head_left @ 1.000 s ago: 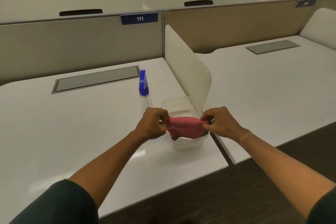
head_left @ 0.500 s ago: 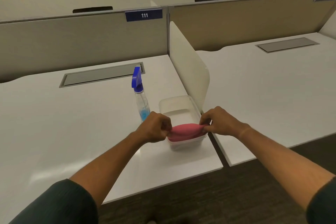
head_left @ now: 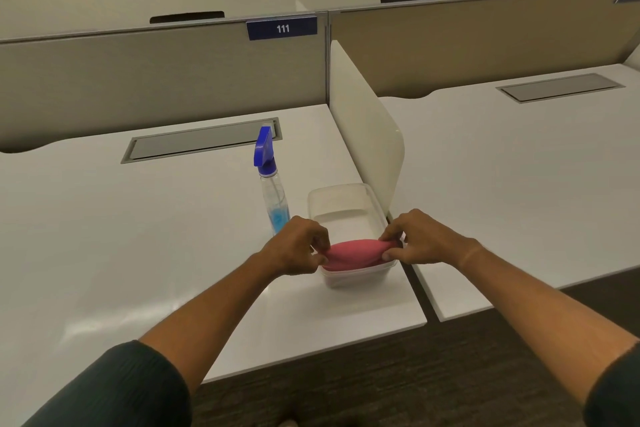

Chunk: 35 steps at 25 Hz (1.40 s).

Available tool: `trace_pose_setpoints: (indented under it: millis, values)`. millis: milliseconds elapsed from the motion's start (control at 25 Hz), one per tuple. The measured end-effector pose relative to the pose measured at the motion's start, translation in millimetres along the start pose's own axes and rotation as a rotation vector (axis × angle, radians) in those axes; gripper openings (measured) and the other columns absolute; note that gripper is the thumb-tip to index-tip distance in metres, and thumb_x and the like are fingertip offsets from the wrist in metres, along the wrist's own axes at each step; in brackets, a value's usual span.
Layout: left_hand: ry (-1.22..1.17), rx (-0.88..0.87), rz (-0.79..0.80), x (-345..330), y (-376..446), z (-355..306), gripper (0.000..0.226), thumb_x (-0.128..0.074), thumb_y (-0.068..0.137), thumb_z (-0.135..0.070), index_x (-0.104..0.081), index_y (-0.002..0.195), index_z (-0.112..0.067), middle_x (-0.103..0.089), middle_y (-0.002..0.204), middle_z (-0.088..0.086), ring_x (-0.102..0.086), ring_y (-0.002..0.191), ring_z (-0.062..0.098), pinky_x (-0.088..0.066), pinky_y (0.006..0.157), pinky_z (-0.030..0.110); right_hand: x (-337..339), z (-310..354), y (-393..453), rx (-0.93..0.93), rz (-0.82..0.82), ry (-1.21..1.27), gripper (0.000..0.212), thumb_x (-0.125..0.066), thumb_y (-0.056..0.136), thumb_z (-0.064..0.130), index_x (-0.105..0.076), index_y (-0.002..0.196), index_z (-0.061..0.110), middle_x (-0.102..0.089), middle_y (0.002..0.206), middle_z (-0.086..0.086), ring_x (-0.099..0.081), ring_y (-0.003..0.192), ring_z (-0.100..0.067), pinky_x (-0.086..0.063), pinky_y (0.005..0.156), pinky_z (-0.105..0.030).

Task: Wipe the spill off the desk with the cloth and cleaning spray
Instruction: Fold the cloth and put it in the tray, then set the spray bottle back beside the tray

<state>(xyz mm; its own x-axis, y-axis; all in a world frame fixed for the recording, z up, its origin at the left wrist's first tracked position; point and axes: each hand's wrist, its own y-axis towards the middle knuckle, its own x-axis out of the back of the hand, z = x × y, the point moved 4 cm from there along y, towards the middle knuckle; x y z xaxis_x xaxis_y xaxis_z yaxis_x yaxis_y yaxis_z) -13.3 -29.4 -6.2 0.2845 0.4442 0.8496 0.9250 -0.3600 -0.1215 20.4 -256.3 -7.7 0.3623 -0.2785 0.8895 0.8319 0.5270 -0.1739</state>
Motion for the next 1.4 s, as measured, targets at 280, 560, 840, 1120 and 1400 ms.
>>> trace_pose_setpoints:
  millis: [280, 560, 840, 1120, 1400]
  values:
    - [0.262, -0.021, -0.087, -9, -6, 9, 0.081, -0.055, 0.077, -0.062, -0.036, 0.146, -0.024, -0.037, 0.153, 0.004, -0.038, 0.137, 0.025, -0.038, 0.11, 0.044, -6, 13, -3, 0.025, -0.214, -0.182, 0.081, -0.057, 0.076, 0.069, -0.051, 0.14, 0.019, -0.057, 0.138, -0.005, -0.053, 0.123, -0.025, -0.044, 0.102, -0.039]
    - [0.373, -0.101, -0.164, -19, -7, 22, 0.105, -0.017, 0.071, -0.089, 0.016, 0.151, -0.028, 0.02, 0.159, -0.002, 0.012, 0.149, 0.02, 0.004, 0.119, 0.042, -22, 32, 6, -0.01, -0.349, -0.279, 0.103, -0.035, 0.078, 0.079, -0.02, 0.154, 0.01, -0.023, 0.16, -0.014, -0.025, 0.147, -0.032, -0.018, 0.115, -0.041]
    - [0.351, -0.074, -0.214, -15, -16, 26, 0.111, -0.015, 0.069, -0.091, 0.015, 0.152, -0.025, 0.018, 0.161, 0.0, 0.015, 0.149, 0.02, -0.002, 0.122, 0.048, -37, 52, 15, -0.017, -0.371, -0.268, 0.109, -0.025, 0.079, 0.085, -0.012, 0.155, 0.008, -0.01, 0.163, -0.013, -0.009, 0.151, -0.027, -0.014, 0.122, -0.045]
    - [0.322, -0.113, -0.255, -9, -45, 45, 0.105, -0.033, 0.076, -0.082, 0.002, 0.155, -0.021, 0.009, 0.163, -0.001, 0.009, 0.15, 0.017, -0.002, 0.121, 0.037, -45, 75, 23, 0.014, -0.409, -0.226, 0.108, -0.033, 0.079, 0.081, -0.013, 0.155, 0.008, -0.012, 0.163, -0.013, -0.012, 0.15, -0.03, -0.012, 0.122, -0.044]
    - [0.181, -0.22, -0.31, 20, -72, 90, 0.097, -0.04, 0.081, -0.075, -0.005, 0.154, -0.023, -0.001, 0.162, -0.006, -0.003, 0.149, 0.011, -0.012, 0.118, 0.029, -57, 107, 40, -0.038, -0.499, -0.199, 0.106, -0.033, 0.079, 0.081, -0.012, 0.155, 0.01, -0.011, 0.164, -0.009, -0.013, 0.15, -0.027, -0.006, 0.12, -0.038]
